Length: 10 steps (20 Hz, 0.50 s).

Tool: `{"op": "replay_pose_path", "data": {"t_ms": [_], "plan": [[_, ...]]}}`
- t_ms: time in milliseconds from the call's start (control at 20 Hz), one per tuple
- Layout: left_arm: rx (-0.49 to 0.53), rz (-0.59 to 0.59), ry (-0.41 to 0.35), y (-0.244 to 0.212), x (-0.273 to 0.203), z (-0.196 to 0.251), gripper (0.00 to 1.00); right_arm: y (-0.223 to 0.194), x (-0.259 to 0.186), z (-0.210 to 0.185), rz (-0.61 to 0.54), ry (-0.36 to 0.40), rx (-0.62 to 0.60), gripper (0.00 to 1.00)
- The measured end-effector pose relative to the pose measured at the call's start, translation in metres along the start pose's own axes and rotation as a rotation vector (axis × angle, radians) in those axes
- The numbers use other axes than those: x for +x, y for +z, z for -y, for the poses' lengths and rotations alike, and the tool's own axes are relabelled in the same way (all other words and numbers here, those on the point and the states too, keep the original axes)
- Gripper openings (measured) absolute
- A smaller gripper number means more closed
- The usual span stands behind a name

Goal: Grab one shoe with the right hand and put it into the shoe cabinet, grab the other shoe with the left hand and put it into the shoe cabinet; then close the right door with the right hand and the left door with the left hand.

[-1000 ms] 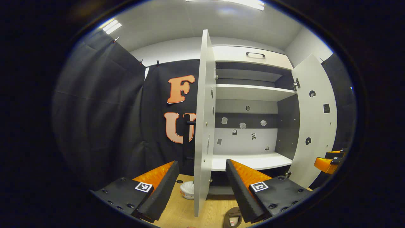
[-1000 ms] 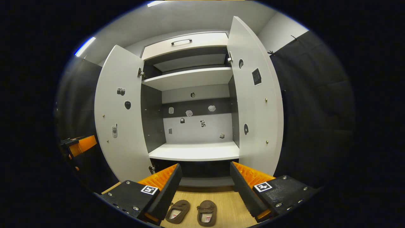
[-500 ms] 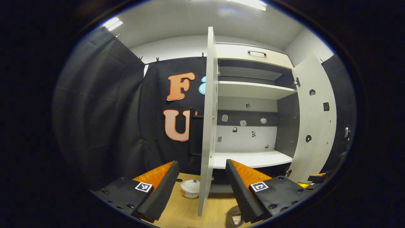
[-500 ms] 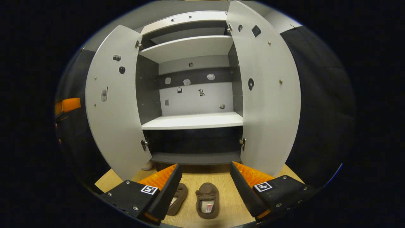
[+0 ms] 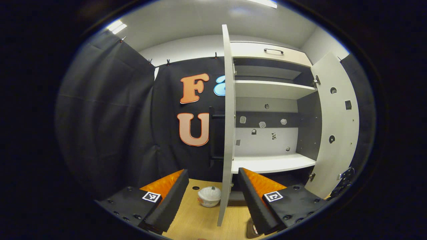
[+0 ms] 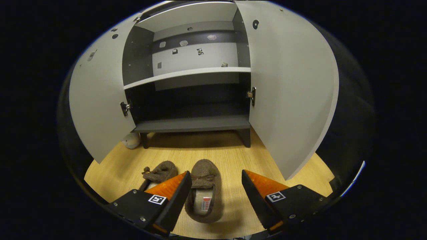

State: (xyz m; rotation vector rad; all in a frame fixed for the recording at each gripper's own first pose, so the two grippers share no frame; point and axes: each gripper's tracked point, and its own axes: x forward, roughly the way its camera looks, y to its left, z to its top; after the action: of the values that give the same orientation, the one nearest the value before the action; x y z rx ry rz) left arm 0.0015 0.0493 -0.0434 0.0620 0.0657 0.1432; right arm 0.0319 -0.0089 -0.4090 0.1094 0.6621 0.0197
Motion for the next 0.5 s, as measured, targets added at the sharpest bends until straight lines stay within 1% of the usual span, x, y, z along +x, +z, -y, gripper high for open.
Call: {"op": "replay_pose_path", "data": {"t_ms": [50, 200, 250, 300, 350, 450, 500], "plan": [[0.011, -0.002, 0.003, -0.002, 0.0, -0.001, 0.96, -0.009, 0.005, 0.003, -0.017, -0.001, 0.012, 0.92], [0.025, -0.014, 0.003, -0.008, 0.0, -0.001, 0.96, -0.031, 0.02, 0.01, -0.066, -0.015, 0.033, 0.83], [0.03, -0.015, 0.003, -0.009, 0.0, -0.001, 0.96, -0.037, 0.025, 0.01, -0.081, -0.015, 0.041, 0.81], [0.034, -0.015, 0.004, -0.01, 0.001, -0.001, 0.94, -0.043, 0.029, 0.008, -0.094, -0.014, 0.048, 0.77], [0.037, -0.016, 0.005, -0.01, 0.001, -0.001, 0.96, -0.048, 0.034, 0.007, -0.108, -0.012, 0.05, 0.76], [0.042, -0.019, 0.004, -0.013, 0.002, -0.001, 0.96, -0.06, 0.041, 0.005, -0.137, -0.01, 0.048, 0.71], [0.044, -0.02, 0.002, -0.013, 0.002, -0.001, 0.96, -0.065, 0.045, 0.005, -0.151, -0.01, 0.048, 0.66]]}}
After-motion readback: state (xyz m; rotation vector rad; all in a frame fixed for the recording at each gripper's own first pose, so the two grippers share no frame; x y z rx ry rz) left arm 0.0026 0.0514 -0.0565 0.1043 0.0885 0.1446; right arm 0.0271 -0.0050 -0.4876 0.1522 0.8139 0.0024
